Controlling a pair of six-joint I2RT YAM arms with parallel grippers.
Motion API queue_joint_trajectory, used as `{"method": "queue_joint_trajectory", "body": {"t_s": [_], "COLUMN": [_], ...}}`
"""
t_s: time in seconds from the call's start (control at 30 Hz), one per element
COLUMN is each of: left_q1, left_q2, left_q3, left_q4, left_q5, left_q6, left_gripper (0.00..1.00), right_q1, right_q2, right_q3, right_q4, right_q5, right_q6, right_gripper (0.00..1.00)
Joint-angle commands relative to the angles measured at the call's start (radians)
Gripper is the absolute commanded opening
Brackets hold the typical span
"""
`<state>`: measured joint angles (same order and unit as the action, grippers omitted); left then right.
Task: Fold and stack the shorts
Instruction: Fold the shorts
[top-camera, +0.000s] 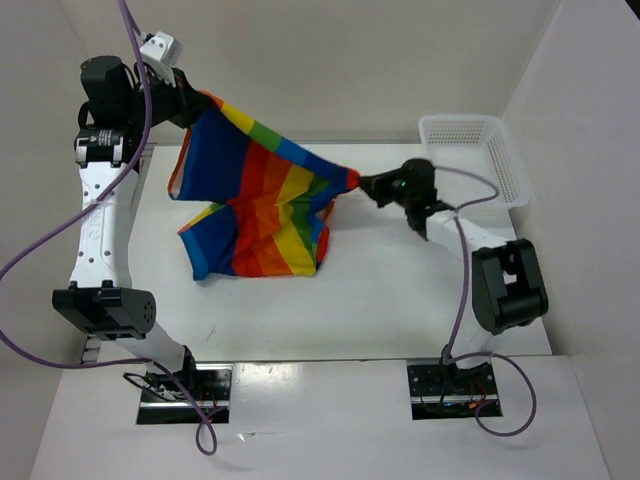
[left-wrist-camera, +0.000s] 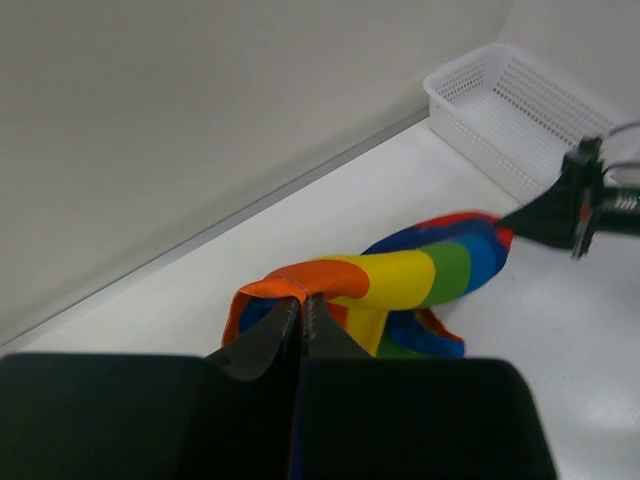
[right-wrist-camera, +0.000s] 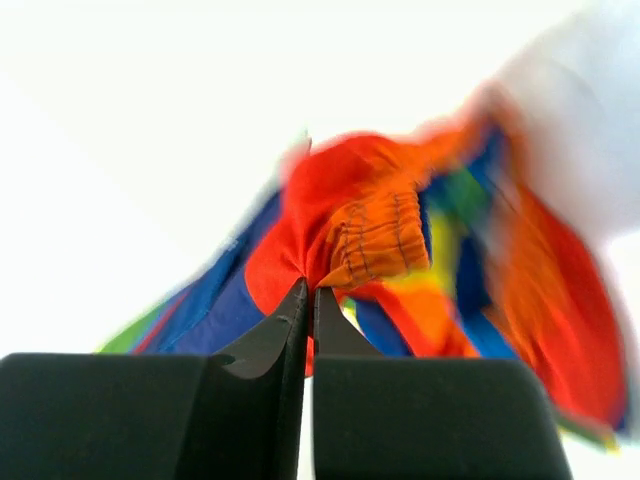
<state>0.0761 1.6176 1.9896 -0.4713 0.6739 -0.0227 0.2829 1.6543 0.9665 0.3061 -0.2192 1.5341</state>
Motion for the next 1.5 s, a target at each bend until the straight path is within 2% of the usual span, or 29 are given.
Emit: {"method": "queue_joint_trajectory", "body": {"t_s": [0.0,0.03,0.1,0.13,0.27,0.33,0.43,0.6,0.77,0.93,1.07,1.17,1.3,1.43,1.47], "left_q1": [0.02,0.021,0.042,0.042,0.065,0.065,0.065,0.065,0.065,0.065,0.065,0.065,0.065,0.065,0.065], "left_q2": [-0.064,-0.064,-0.088,-0.097,-0.107,-0.107,-0.107,-0.143,-0.177,-0.226,-0.226,-0.214,-0.121,-0.061,-0.029], "left_q3": [0.018,0.018,0.037,0.037,0.11,0.212,0.398,0.521,0.571,0.58,0.56,0.467,0.339,0.172,0.082], "left_q4": [0.048,0.048,0.075,0.092,0.164,0.174,0.114,0.077,0.057,0.033,0.023,0.023,0.042,0.138,0.155], "left_q5": [0.001,0.001,0.001,0.001,0.024,0.01,-0.03,-0.094,-0.126,-0.166,-0.175,-0.163,-0.128,-0.1,-0.091], "left_q6": [0.023,0.023,0.023,0.023,0.023,0.023,0.023,0.023,0.023,0.023,0.023,0.023,0.023,0.023,0.023], "left_gripper": [0.0,0.0,0.0,0.0,0.0,0.0,0.0,0.0,0.0,0.0,0.0,0.0,0.0,0.0,0.0], "right_q1": [-0.112,-0.164,-0.207,-0.244,-0.281,-0.268,-0.173,-0.122,-0.087,-0.059,-0.048,-0.048,-0.048,-0.095,-0.111], "right_q2": [-0.126,-0.143,-0.188,-0.201,-0.264,-0.287,-0.344,-0.435,-0.496,-0.548,-0.57,-0.58,-0.567,-0.472,-0.443], "right_q3": [0.219,0.263,0.404,0.498,0.734,0.829,0.908,1.006,1.017,1.029,0.947,0.869,0.73,0.512,0.485], "right_q4": [-0.301,-0.352,-0.519,-0.566,-0.78,-0.86,-0.917,-0.958,-0.944,-0.953,-0.963,-0.963,-0.973,-0.905,-0.86], "right_q5": [-0.063,-0.093,-0.158,-0.179,-0.267,-0.267,-0.235,-0.201,-0.25,-0.2,-0.125,-0.037,0.061,0.018,-0.009], "right_q6": [-0.357,-0.496,-0.633,-0.758,-0.99,-1.054,-1.166,-1.241,-1.23,-1.23,-1.23,-1.23,-1.24,-1.24,-1.24], "right_gripper": [0.0,0.0,0.0,0.0,0.0,0.0,0.0,0.0,0.0,0.0,0.0,0.0,0.0,0.01,0.01]}}
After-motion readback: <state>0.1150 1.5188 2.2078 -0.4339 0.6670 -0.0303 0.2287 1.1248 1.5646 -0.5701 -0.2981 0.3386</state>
